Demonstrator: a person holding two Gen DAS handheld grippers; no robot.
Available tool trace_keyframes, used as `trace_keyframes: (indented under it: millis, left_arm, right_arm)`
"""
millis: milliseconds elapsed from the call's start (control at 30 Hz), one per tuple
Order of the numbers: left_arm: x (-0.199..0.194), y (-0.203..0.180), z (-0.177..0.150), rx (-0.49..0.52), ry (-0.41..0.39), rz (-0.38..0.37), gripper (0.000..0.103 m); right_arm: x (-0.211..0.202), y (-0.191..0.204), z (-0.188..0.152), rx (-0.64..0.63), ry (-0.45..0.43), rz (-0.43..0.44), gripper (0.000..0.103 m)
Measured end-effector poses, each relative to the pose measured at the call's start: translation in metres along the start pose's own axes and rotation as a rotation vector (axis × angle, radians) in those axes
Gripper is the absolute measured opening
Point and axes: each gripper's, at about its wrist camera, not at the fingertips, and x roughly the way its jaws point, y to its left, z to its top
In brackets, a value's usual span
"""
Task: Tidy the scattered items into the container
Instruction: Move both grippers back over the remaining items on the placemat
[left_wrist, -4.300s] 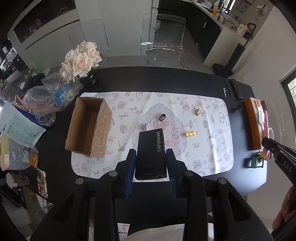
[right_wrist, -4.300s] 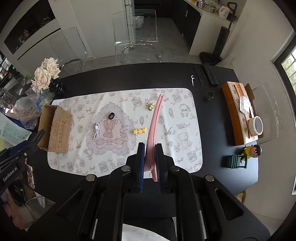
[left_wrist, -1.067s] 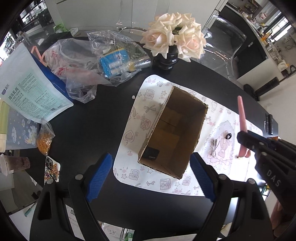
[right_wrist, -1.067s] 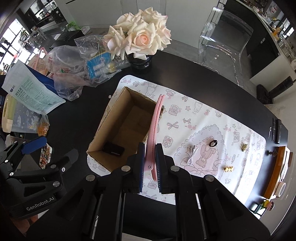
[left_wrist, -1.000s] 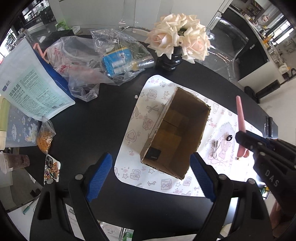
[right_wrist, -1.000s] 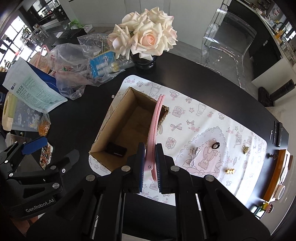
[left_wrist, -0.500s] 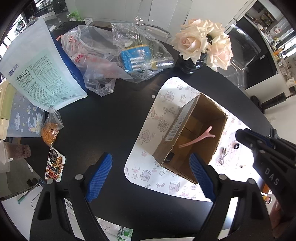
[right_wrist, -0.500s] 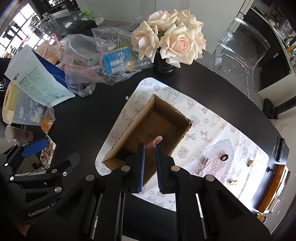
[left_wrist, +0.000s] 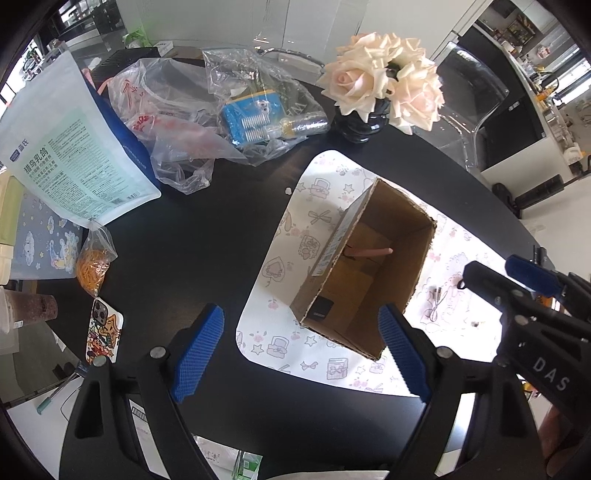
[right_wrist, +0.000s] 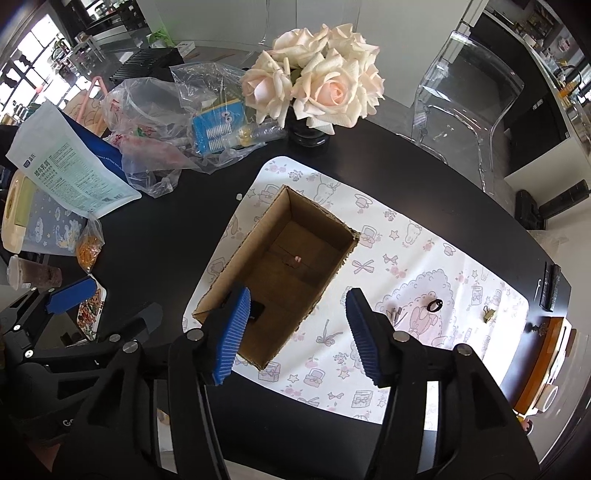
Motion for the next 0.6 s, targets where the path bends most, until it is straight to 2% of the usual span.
trace_keyframes:
  millis: [167, 333, 433, 600]
  left_arm:
    - [-0.007, -0.027, -0.004, 0.053, -0.01, -0.012, 0.085]
    - [-0.018, -0.073, -0.012, 0.141, -0.032, -0.038, 0.085]
    - [-0.023, -0.105, -0.021, 0.2, -0.038, -0.074, 0.085]
    - [-0.029, -0.156, -0.044, 0.288, -0.033, -0.091, 0.087]
  right_arm:
    - [-0.014, -0.038, -0.019, 0.093, -0.012, -0.031, 0.088]
    - [-0.034, -0.091, -0.055, 0.228, -0.02, -0.068, 0.102]
    - [-0.045, -0.129, -0.082, 0.335, -0.023, -0.075, 0.103]
    - [-0.068, -0.191, -0.134, 0.485, -0.04, -0.097, 0.103]
